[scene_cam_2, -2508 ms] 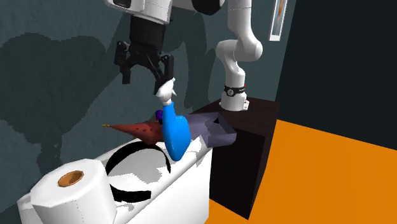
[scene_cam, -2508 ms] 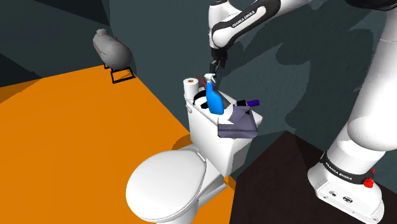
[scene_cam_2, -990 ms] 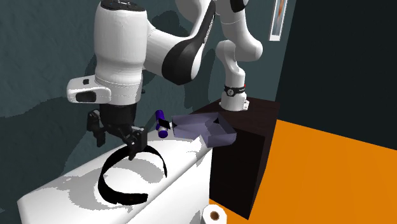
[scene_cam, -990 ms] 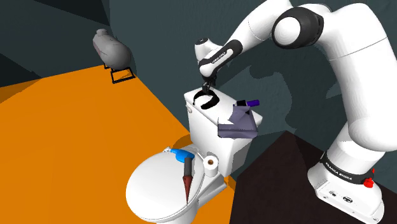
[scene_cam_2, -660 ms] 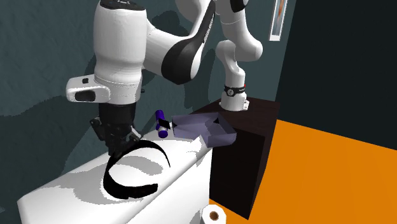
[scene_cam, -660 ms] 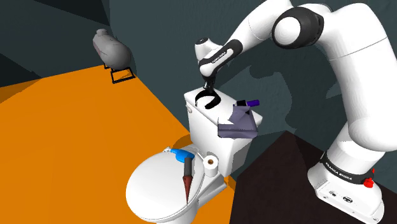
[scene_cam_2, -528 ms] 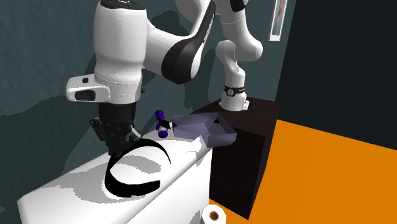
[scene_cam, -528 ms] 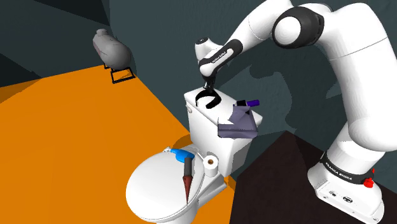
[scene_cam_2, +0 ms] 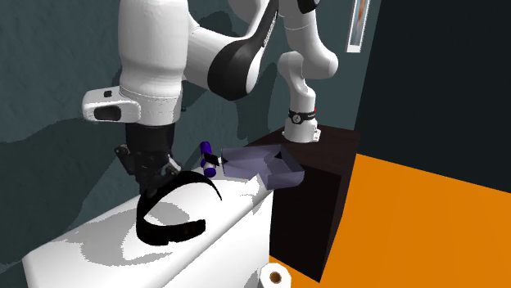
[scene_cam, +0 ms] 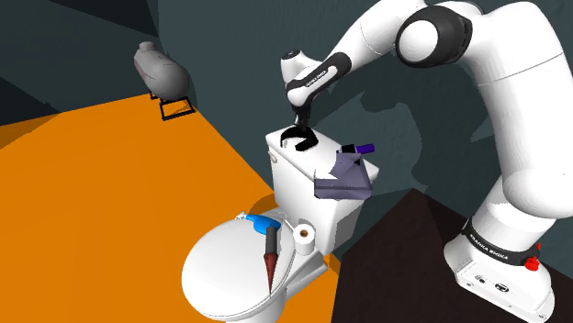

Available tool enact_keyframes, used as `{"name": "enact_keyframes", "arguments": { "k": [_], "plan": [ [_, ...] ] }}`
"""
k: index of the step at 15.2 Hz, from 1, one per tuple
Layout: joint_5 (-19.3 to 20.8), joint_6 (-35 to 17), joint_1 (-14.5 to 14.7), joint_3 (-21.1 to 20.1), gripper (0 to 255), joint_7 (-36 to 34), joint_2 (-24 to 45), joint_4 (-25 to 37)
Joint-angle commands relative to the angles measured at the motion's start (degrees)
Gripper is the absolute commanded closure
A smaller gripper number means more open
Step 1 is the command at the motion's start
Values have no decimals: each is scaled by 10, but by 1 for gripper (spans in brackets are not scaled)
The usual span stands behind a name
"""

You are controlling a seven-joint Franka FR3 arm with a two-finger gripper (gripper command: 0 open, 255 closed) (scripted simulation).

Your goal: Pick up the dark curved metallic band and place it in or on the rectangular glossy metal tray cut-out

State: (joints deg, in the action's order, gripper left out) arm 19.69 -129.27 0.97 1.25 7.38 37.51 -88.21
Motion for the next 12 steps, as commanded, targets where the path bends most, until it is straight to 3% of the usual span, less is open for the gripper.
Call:
{"name": "enact_keyframes", "arguments": {
  "k": [1, 12],
  "plan": [
    [-2, 10, -1, -1, 255, 4, -7, 3],
    [-12, 70, -2, -6, 255, 24, -47, 26]
  ]
}}
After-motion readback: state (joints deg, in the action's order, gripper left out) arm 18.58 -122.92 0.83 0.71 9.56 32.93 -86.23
